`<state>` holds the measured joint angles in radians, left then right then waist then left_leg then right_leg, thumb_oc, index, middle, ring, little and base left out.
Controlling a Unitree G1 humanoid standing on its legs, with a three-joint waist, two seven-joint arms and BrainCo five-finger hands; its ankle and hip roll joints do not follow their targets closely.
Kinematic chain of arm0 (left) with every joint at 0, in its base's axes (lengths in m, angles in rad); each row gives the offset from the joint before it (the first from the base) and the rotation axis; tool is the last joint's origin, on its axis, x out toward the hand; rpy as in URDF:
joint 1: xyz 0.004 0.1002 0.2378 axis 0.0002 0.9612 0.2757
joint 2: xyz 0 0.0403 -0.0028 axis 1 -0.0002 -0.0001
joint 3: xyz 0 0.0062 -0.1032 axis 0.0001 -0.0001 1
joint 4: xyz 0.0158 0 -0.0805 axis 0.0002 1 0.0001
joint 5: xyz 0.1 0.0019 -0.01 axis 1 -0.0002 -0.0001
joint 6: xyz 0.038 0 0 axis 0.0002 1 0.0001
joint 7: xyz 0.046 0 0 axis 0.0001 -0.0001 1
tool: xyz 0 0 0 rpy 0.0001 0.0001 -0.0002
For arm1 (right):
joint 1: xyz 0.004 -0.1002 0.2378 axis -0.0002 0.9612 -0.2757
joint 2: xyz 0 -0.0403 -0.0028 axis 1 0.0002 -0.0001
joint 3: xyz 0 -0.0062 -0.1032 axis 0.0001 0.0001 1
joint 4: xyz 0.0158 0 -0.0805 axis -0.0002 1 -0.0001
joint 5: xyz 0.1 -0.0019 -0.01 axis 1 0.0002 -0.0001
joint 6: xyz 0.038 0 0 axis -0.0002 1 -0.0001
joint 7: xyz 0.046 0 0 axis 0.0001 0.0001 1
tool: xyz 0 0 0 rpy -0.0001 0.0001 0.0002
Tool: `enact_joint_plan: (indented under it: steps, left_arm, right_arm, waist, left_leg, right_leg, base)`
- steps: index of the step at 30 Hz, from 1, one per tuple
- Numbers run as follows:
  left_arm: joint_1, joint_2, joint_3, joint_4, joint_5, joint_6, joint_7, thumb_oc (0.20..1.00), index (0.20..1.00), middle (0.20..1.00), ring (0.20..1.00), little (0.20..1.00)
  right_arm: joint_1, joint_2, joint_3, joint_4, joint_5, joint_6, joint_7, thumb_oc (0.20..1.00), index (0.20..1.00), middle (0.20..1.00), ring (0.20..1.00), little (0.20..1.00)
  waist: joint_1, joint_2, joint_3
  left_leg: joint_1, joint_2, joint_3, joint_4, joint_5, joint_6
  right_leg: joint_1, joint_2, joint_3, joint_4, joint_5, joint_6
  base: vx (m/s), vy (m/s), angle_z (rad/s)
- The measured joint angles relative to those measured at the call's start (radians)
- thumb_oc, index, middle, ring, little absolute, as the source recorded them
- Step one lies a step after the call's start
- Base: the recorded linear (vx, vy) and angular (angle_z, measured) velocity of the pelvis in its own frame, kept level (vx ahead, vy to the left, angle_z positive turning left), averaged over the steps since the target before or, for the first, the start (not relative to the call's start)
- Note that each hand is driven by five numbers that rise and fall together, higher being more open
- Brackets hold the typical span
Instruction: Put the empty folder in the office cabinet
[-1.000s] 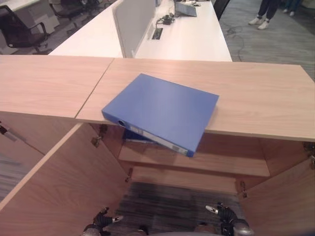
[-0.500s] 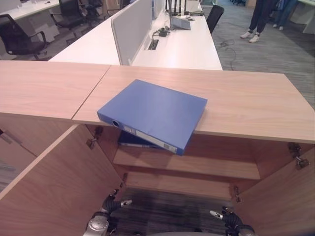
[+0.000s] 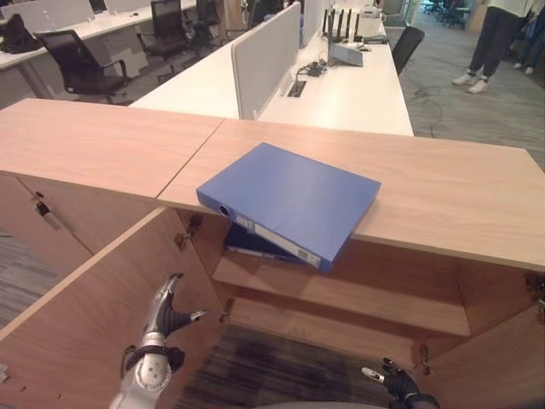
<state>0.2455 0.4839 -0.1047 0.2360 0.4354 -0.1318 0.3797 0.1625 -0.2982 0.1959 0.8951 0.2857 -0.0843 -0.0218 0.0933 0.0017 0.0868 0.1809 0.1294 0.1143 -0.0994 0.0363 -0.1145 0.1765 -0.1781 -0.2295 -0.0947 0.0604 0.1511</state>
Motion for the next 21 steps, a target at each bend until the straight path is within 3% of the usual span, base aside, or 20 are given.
enact_joint_plan:
  steps: [10,21]
  left_arm:
    - [0.02,0.132,0.031,-0.24,0.256,-0.022,0.107,1.0,1.0,1.0,1.0,1.0]
    - [-0.147,0.31,-0.008,-0.324,0.407,-0.05,0.11,1.0,1.0,1.0,1.0,1.0]
  right_arm:
    - [0.006,0.006,0.019,0.003,0.009,-0.019,0.0,1.0,1.0,1.0,1.0,1.0]
    - [0.008,0.003,0.038,0.007,0.009,-0.021,0.0,1.0,1.0,1.0,1.0,1.0]
  waist:
    - [0.025,-0.003,0.003]
    - [-0.014,0.052,0.005]
  left_leg:
    - [-0.024,0.001,-0.062,0.0,0.015,-0.007]
    - [-0.003,0.001,-0.038,0.001,0.015,-0.007]
  right_leg:
    - [0.016,0.003,-0.057,0.0,-0.011,-0.005]
    - [0.019,0.002,-0.032,0.0,-0.009,-0.004]
  base:
    - [-0.01,-0.053,0.18]
    - [0.02,-0.015,-0.07]
